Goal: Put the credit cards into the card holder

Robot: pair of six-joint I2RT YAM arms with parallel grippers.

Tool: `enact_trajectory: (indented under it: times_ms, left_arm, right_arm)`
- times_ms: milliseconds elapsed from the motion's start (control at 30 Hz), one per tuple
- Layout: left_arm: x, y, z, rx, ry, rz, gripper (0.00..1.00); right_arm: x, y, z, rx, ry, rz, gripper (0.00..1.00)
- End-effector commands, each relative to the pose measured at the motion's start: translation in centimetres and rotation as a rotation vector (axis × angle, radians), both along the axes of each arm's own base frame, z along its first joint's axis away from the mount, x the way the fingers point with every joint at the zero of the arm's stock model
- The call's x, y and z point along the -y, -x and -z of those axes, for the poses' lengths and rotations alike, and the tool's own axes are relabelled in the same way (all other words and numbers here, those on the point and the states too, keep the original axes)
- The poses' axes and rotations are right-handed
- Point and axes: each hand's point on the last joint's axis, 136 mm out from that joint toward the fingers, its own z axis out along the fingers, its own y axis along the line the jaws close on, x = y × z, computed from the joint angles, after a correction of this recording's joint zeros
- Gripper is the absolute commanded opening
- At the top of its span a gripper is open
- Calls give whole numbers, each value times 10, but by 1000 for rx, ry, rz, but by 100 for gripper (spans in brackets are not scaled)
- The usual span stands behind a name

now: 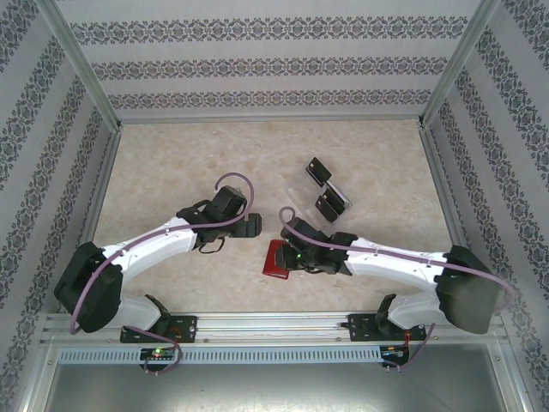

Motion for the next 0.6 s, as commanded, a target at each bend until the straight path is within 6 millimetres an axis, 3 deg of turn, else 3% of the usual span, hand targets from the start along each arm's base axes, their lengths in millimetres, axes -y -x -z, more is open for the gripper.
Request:
enact_trajectory:
  times_ms: [0, 233, 567]
  left_arm:
    - [2, -3, -10, 7, -19, 61, 100]
    - [19, 3, -8, -17, 18, 170, 100]
    - [36, 15, 24, -110, 9, 241, 100]
  right_arm:
    - [-2, 4, 20, -30, 13, 43, 23]
    - [9, 6, 47, -49, 65, 72, 21]
    - [10, 7, 54, -58, 66, 77, 20]
